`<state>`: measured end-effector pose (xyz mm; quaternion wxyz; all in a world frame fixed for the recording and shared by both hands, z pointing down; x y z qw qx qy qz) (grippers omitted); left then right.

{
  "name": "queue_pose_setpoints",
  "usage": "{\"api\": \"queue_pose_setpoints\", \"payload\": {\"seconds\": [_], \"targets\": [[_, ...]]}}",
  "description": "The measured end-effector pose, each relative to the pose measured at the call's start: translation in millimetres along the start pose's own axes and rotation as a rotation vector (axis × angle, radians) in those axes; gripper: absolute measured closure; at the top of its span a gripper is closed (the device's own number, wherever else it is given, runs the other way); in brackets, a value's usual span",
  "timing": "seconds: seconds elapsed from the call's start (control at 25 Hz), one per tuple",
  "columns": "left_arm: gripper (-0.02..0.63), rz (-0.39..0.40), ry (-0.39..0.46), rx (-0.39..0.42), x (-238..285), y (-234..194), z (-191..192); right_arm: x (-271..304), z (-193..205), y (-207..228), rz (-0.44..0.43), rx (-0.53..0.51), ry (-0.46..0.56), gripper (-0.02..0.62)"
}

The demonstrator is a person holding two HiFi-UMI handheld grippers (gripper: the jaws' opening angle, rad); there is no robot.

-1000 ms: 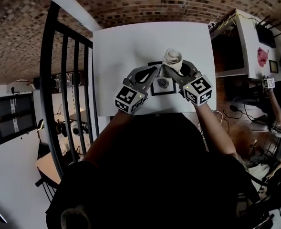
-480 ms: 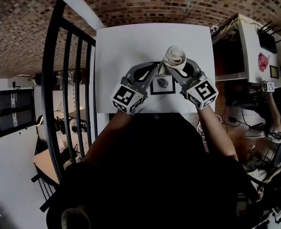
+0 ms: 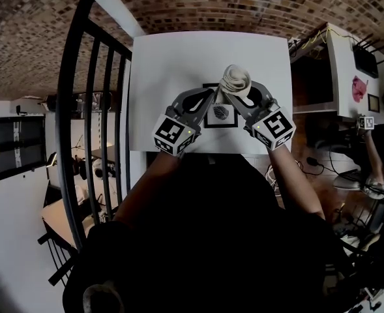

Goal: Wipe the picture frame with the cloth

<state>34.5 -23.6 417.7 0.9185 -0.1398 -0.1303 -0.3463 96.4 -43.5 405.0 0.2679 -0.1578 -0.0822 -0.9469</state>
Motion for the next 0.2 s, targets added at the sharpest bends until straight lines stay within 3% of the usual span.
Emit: {"api": "queue_pose_setpoints", "payload": {"seconds": [0.2], "targets": [[0.604, 0.001, 0.000, 0.002, 5.3, 2.4, 1.8, -0.7, 7.7, 2.1, -0.004, -0.003, -0.017, 0.488]]}}
Point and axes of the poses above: the fingertips, and each gripper's own axes: x forward along the fingers, y to its right, z out of its underside, the point moved 2 cm from there along -x, backward along the fingers, and after that the axes turned 12 degrees about -y, right-handed, at the moved point
